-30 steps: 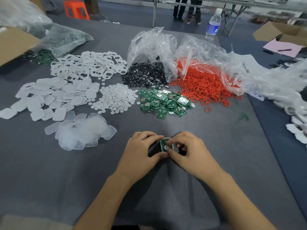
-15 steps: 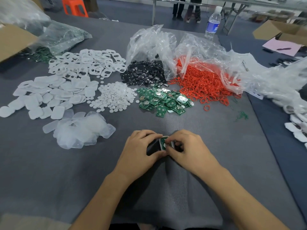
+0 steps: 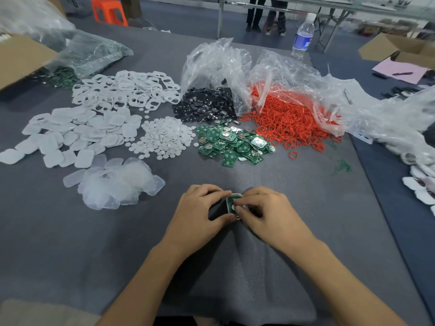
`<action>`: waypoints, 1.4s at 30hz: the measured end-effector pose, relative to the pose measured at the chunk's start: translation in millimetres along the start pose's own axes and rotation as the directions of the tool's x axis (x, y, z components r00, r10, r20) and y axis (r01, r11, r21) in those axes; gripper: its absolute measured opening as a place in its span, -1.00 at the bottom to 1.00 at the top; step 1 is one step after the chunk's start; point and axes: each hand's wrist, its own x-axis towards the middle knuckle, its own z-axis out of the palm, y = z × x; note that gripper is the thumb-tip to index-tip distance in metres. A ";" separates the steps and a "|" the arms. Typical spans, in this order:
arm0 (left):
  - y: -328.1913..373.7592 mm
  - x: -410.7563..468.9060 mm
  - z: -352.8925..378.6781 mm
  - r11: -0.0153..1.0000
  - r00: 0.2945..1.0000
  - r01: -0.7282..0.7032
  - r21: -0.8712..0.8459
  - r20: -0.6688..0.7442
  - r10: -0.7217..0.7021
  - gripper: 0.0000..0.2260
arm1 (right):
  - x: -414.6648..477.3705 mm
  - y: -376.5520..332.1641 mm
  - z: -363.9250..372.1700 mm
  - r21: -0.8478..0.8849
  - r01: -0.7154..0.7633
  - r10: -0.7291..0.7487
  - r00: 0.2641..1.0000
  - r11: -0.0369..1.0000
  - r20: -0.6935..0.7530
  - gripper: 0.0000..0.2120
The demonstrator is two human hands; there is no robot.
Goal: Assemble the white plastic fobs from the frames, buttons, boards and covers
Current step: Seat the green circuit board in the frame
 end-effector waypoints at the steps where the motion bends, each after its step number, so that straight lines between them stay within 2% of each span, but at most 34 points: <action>1: -0.1 -0.2 0.1 1.000 1.000 -0.003 0.002 0.000 0.003 -0.51 | -0.6 0.2 0.7 0.010 -0.001 0.002 1.000 1.000 -0.017 -0.86; 7: -1.9 -0.4 0.9 1.000 1.000 -0.020 0.011 0.005 0.020 -0.48 | -4.3 -1.6 6.2 0.020 0.006 -0.004 0.995 1.000 -0.095 -0.87; 30: -4.0 0.1 2.0 0.999 1.000 -0.019 0.032 0.026 0.018 -0.45 | -0.6 -4.8 5.5 -0.074 0.020 -0.022 1.000 0.997 -0.022 -0.87; 42: -4.9 0.4 3.7 0.999 1.000 -0.023 0.034 0.011 0.023 -0.48 | -4.4 -6.9 5.4 -0.102 0.026 -0.030 0.999 0.994 -0.036 -0.87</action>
